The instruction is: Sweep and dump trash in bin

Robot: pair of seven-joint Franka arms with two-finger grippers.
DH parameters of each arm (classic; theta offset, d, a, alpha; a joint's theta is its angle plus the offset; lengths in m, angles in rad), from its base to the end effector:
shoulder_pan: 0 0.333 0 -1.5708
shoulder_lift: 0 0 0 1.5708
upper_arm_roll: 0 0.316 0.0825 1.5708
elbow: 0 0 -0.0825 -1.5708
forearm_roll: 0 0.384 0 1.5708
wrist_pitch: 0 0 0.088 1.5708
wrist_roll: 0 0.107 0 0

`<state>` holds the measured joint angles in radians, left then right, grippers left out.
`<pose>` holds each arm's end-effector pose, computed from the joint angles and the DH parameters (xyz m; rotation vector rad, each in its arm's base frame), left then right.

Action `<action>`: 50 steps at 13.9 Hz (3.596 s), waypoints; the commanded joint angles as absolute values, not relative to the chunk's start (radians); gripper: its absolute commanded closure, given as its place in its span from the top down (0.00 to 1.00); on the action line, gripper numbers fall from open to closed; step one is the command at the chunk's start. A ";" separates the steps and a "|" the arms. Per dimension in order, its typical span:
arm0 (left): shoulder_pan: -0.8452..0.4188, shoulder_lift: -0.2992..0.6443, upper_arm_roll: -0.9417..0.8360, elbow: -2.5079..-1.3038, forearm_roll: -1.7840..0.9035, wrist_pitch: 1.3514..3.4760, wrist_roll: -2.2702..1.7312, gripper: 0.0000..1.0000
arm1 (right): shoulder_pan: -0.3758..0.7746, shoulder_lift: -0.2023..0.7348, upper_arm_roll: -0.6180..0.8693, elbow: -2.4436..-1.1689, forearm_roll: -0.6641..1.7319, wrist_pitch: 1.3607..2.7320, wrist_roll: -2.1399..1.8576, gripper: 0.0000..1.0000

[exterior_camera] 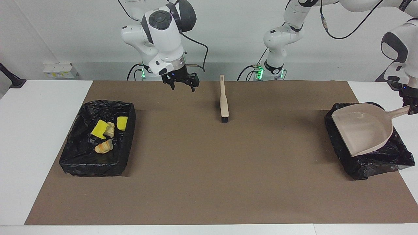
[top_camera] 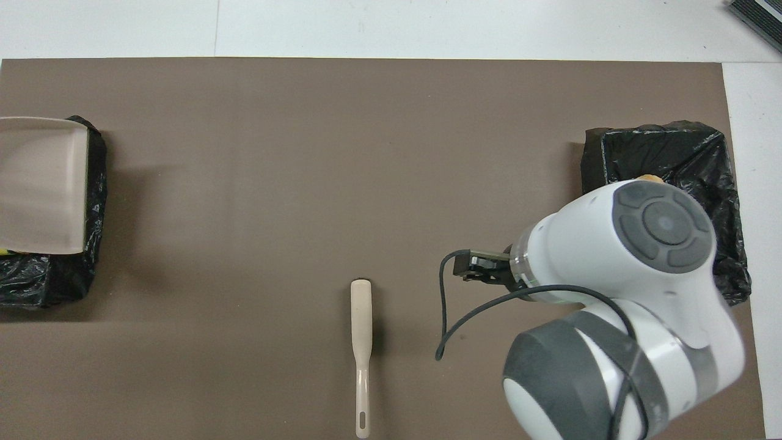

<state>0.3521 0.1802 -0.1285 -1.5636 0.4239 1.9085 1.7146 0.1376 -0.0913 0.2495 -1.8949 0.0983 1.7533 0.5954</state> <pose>0.6115 0.1760 0.5596 -1.9338 1.9821 0.3186 0.4852 0.2116 0.5343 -3.0784 0.3561 0.1261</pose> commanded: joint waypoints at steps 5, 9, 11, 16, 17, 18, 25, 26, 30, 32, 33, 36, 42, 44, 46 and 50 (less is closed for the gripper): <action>0.204 0.163 -0.115 -1.675 0.341 1.896 1.314 0.00 | -0.003 -0.019 0.261 -1.614 -0.030 1.588 0.385 1.00; 0.088 0.199 -0.115 -1.707 0.273 1.879 0.981 0.00 | -0.006 0.086 0.261 -1.434 -0.095 1.491 0.351 1.00; 0.048 0.215 -0.115 -1.713 0.191 1.875 0.768 0.00 | -0.020 0.086 0.261 -1.433 -0.092 1.499 0.336 1.00; -0.131 0.265 -0.115 -1.729 0.055 1.931 0.142 0.00 | -0.026 0.084 0.261 -1.433 -0.086 1.508 0.337 1.00; -0.171 0.274 -0.117 -1.729 0.052 1.942 0.059 0.00 | -0.028 0.084 0.259 -1.431 -0.086 1.509 0.336 1.00; -0.210 0.279 -0.117 -1.730 0.046 1.951 -0.013 0.00 | -0.031 0.084 0.256 -1.431 -0.083 1.509 0.336 1.00; -0.434 0.356 -0.115 -1.710 -0.071 2.095 -0.340 0.00 | -0.057 0.037 0.224 -1.470 -0.045 1.497 0.253 1.00; -0.463 0.370 -0.114 -1.701 -0.071 2.100 -0.379 0.00 | -0.057 0.032 0.218 -1.471 -0.029 1.497 0.258 1.00; -0.523 0.431 -0.112 -1.687 -0.058 2.167 -0.486 0.00 | -0.058 -0.018 0.199 -1.541 -0.025 1.500 0.250 1.00; -0.506 0.407 -0.104 -1.689 -0.061 2.143 -0.503 0.91 | -0.058 -0.047 0.196 -1.594 -0.015 1.526 0.249 1.00; -0.488 0.385 -0.103 -1.684 -0.061 2.117 -0.518 1.00 | -0.058 -0.049 0.195 -1.597 -0.012 1.532 0.247 1.00; -0.425 0.335 -0.095 -1.675 -0.058 2.060 -0.518 1.00 | -0.061 -0.041 0.190 -1.586 -0.012 1.539 0.224 1.00; -0.240 0.287 -0.066 -1.648 -0.015 2.006 -0.367 1.00 | -0.072 -0.040 0.183 -1.582 -0.012 1.539 0.213 1.00; -0.158 0.270 -0.067 -1.647 -0.017 1.979 -0.231 1.00 | -0.078 -0.038 0.183 -1.582 -0.011 1.540 0.212 1.00; -0.082 0.246 -0.067 -1.652 -0.017 1.942 -0.102 1.00 | -0.086 -0.038 0.184 -1.580 -0.011 1.561 0.215 1.00; 0.037 0.141 -0.067 -1.657 -0.018 1.807 0.085 1.00 | -0.087 -0.048 0.192 -1.583 -0.014 1.552 0.227 1.00</action>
